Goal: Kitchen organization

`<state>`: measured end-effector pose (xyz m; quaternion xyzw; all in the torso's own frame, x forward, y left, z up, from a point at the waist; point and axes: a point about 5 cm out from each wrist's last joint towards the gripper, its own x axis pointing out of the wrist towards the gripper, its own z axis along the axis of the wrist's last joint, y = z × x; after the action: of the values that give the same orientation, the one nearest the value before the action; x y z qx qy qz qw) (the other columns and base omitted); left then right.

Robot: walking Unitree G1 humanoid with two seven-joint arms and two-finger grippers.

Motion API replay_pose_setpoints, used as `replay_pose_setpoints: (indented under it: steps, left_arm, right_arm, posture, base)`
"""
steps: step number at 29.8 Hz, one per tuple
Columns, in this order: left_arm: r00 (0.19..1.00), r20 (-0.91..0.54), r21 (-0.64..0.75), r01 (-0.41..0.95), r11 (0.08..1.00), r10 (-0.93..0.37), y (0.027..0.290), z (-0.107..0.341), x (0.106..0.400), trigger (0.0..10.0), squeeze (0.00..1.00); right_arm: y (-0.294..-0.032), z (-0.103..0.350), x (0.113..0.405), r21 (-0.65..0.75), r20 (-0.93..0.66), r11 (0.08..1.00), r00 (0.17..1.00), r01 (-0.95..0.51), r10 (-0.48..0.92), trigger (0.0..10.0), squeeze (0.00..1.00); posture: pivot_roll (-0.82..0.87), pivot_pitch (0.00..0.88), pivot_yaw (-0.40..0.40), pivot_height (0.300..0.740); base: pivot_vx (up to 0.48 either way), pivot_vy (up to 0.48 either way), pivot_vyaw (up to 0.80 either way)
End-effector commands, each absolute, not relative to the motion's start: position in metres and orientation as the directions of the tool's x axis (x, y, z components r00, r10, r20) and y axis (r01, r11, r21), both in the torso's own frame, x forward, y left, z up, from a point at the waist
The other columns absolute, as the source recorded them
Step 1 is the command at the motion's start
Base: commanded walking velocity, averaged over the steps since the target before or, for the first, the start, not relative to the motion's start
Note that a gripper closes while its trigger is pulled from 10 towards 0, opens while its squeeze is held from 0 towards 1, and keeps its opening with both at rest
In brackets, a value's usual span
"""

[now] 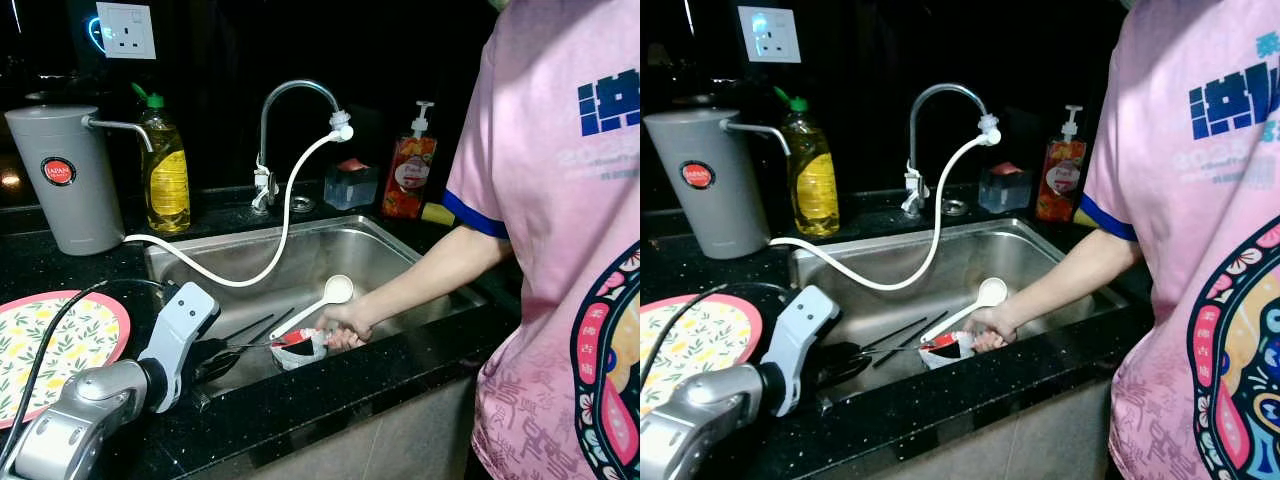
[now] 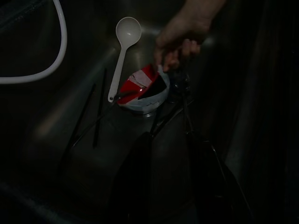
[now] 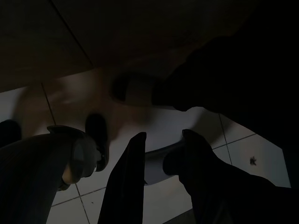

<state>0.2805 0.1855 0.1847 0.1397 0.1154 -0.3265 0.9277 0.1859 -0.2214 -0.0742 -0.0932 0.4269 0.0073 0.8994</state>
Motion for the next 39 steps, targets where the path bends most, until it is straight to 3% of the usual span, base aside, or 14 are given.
replay_pose_setpoints:
  steps: [1,39]
  left_arm:
    - [0.752,-0.322,0.175,0.644,0.745,-0.575,0.1831,0.181,0.2821,10.0,0.0]
    - [0.748,-0.326,0.174,0.649,0.741,-0.578,0.1826,0.1795,0.282,10.0,0.0]
  right_arm:
    - [-0.2215,-0.0753,0.184,-0.166,-0.777,0.981,0.625,-0.096,-0.07,10.0,0.0]
    - [-0.2238,-0.0783,0.1774,-0.177,-0.793,0.979,0.605,-0.106,-0.077,10.0,0.0]
  posture:
    - [-0.03,0.0,-0.066,0.74]
    - [-0.03,0.0,-0.066,0.74]
  base:
    - [0.0,0.0,0.0]
    - [0.0,0.0,0.0]
